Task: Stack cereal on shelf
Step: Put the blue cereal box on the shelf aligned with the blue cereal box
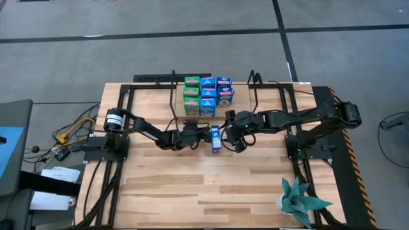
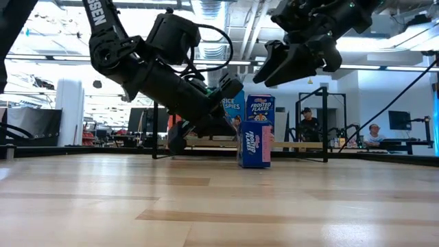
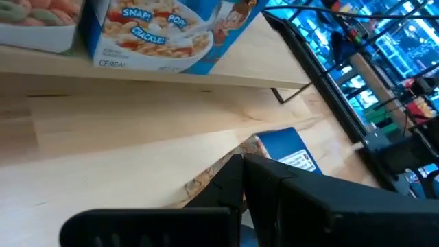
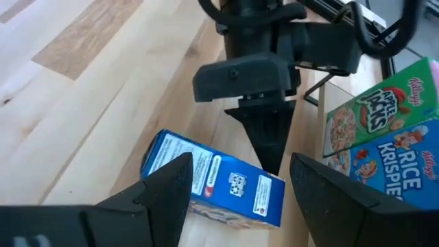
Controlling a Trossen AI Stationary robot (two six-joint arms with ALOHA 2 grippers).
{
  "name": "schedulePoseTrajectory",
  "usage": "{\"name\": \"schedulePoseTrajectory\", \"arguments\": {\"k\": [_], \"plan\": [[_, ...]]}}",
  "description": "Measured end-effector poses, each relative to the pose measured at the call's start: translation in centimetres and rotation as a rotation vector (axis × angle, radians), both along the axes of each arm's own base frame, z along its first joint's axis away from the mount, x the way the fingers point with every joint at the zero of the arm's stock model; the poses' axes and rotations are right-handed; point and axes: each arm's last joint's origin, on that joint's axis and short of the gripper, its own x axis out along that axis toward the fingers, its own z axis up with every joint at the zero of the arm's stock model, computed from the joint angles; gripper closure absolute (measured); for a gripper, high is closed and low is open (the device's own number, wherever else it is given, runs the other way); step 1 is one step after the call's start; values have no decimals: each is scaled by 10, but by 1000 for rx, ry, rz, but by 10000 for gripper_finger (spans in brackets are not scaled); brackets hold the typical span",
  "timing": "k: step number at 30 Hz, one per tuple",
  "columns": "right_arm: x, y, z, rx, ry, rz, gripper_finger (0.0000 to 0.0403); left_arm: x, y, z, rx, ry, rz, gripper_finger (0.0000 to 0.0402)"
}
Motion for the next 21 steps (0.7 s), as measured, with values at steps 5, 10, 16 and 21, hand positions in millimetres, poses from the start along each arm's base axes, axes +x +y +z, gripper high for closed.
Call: {"name": "schedulePoseTrajectory", "arguments": {"k": [5, 10, 16, 21], "plan": [[-3, 0, -2, -44, 42, 35, 134, 6, -3, -13, -30, -58, -70, 402], [-6, 1, 1, -136, 99, 117, 134, 24, -12, -33, -25, -108, -116, 401], [-8, 3, 1, -97, 142, 188, 134, 34, -20, -30, 3, -104, -160, 401], [-8, 4, -1, -70, 165, 196, 133, 45, -22, -25, -15, -105, -234, 401]]}}
